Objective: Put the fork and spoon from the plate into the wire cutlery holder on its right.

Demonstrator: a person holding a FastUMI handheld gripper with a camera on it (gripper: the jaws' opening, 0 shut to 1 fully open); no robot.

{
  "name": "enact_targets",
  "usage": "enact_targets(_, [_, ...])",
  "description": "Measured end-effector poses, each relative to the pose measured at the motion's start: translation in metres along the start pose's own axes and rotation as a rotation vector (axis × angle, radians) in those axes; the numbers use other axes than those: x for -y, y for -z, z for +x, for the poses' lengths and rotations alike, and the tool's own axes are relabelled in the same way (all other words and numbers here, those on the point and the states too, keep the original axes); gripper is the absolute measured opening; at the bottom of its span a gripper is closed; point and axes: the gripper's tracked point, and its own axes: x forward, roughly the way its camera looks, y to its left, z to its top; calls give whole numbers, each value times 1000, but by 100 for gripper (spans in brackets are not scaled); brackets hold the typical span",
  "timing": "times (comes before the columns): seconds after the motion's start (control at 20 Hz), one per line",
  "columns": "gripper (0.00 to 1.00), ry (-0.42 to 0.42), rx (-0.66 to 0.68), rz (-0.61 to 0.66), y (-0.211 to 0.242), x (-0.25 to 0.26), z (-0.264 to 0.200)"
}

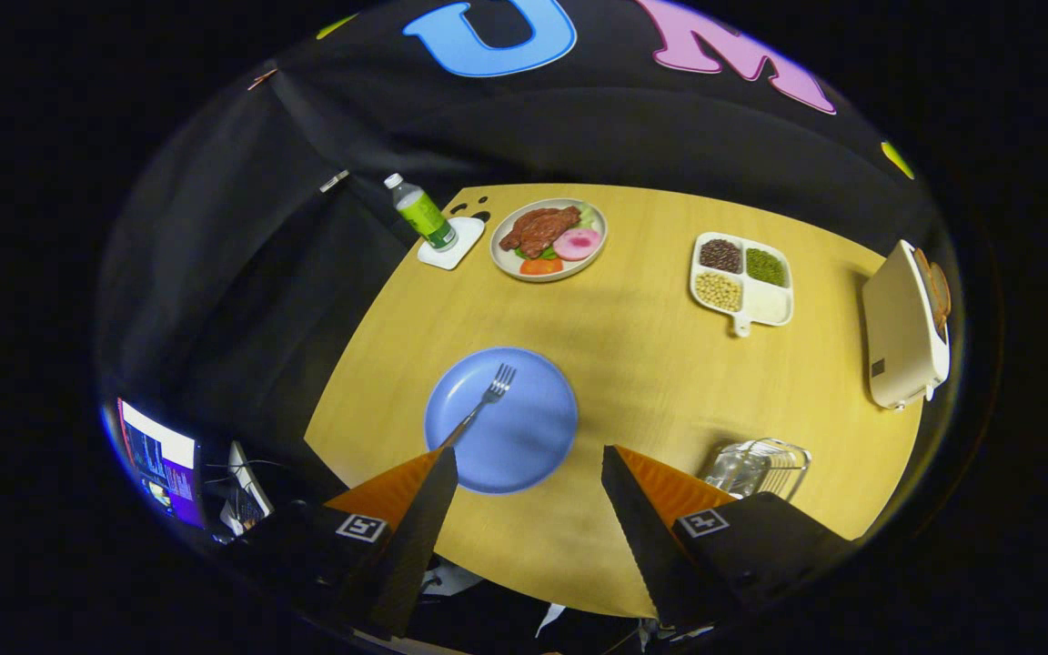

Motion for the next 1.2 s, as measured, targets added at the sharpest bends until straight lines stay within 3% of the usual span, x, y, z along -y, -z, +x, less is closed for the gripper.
enact_targets(0.35, [100,-19,-88,65,27,-59,93])
enact_targets(0.55, [100,33,-128,126,43,-61,138])
enact_targets(1.0, [98,121,-189,103,73,-62,177])
enact_targets(1.15, [86,124,-200,89,79,-62,177])
enact_targets(1.2, [78,128,-200,90,79,-61,176])
